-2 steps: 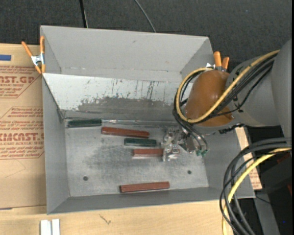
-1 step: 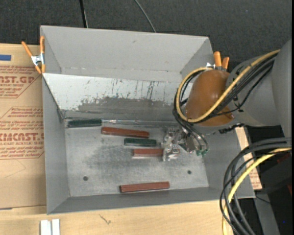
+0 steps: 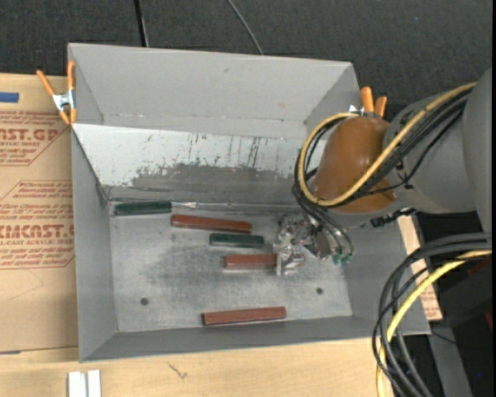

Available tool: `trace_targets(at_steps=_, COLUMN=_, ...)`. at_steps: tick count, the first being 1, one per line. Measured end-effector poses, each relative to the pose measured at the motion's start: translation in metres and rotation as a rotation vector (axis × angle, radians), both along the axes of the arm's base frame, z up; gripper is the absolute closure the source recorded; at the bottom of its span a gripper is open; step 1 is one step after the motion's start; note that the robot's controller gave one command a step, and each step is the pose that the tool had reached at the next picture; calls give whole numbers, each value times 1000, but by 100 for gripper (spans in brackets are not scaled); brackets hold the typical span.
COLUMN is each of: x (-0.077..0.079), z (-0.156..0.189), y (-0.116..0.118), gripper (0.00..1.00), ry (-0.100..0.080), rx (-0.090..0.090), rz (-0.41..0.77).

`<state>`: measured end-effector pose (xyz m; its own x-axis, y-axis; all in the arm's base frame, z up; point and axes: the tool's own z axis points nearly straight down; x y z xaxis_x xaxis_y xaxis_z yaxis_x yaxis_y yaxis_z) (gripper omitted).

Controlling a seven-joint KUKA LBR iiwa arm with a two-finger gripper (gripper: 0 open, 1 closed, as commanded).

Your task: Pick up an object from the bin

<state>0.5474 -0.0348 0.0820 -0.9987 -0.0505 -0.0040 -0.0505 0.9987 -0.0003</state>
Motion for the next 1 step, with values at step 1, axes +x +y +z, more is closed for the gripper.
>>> trace_targets(at_steps=1, x=-3, z=19, y=0, gripper=100, ry=12, rx=1, rz=0)
